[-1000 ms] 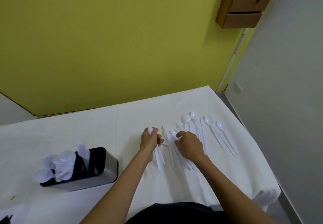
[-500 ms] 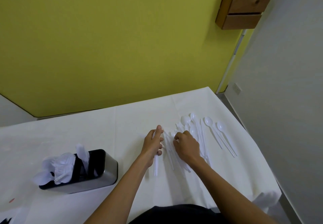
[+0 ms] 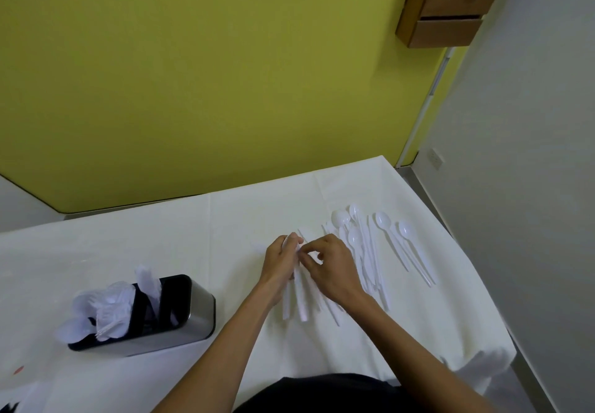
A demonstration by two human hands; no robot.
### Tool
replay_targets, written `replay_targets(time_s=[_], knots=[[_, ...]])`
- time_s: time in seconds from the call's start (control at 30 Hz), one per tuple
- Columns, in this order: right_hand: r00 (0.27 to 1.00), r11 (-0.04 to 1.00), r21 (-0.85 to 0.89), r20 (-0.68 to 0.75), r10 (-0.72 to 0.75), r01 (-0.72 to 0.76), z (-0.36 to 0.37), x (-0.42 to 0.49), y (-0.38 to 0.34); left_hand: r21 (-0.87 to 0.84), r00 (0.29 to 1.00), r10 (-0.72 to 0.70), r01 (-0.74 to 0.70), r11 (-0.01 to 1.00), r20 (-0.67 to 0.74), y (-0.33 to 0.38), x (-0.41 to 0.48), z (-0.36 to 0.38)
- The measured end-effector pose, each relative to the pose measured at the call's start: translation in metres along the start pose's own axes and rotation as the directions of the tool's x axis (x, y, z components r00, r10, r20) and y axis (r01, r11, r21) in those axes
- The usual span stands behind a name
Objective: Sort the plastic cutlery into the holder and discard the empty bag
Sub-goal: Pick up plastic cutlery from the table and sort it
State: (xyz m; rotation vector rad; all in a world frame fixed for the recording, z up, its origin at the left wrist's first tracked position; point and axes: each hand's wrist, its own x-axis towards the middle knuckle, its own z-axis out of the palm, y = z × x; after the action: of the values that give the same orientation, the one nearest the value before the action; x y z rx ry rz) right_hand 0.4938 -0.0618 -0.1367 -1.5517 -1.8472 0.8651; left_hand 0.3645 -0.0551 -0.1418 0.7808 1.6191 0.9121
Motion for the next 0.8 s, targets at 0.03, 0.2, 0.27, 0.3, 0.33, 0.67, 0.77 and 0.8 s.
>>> replay_targets(time_s=[0.03, 0.2, 0.27, 0.3, 0.33, 0.67, 0.77, 0.8], knots=[[1.0, 0.999, 0.037, -0.003, 0.026, -0.026, -0.005, 0.001, 0.005, 0.018, 1.0, 0.008, -0.008, 1.0, -0.025, 0.0, 0.002, -0.001], [0.954, 0.963, -0.045, -0.155, 0.257, -0.267, -0.032, -0.001, 0.049, -0.116, 0.992, -0.077, 0.065, 0.991, -0.101, -0.008, 0.006, -0.012], [0.923, 0.919, -0.148, -0.189, 0.336, -0.365, -0.033, -0.005, 0.066, -0.191, 0.99, -0.115, 0.098, 0.977, -0.078, -0.009, 0.004, -0.012], [0.917, 0.904, -0.183, -0.189, 0.352, -0.386, -0.032, -0.007, 0.069, -0.206, 0.99, -0.128, 0.114, 0.972, -0.053, -0.008, 0.001, -0.008], [0.918, 0.899, -0.208, -0.187, 0.349, -0.384, -0.03, -0.009, 0.07, -0.208, 0.991, -0.135, 0.128, 0.97, -0.02, -0.008, -0.001, -0.003], [0.964, 0.962, -0.072, -0.015, 0.264, -0.264, -0.032, -0.008, 0.03, -0.114, 0.989, -0.112, 0.122, 0.986, 0.095, -0.003, -0.001, 0.019], [0.97, 0.978, 0.003, 0.125, 0.208, -0.21, -0.03, -0.016, 0.016, -0.052, 0.988, -0.111, 0.117, 0.992, 0.112, 0.002, 0.0, 0.016], [0.966, 0.978, 0.025, 0.162, 0.2, -0.206, -0.029, -0.017, 0.015, -0.037, 0.987, -0.101, 0.106, 0.994, 0.125, 0.001, 0.0, 0.015]])
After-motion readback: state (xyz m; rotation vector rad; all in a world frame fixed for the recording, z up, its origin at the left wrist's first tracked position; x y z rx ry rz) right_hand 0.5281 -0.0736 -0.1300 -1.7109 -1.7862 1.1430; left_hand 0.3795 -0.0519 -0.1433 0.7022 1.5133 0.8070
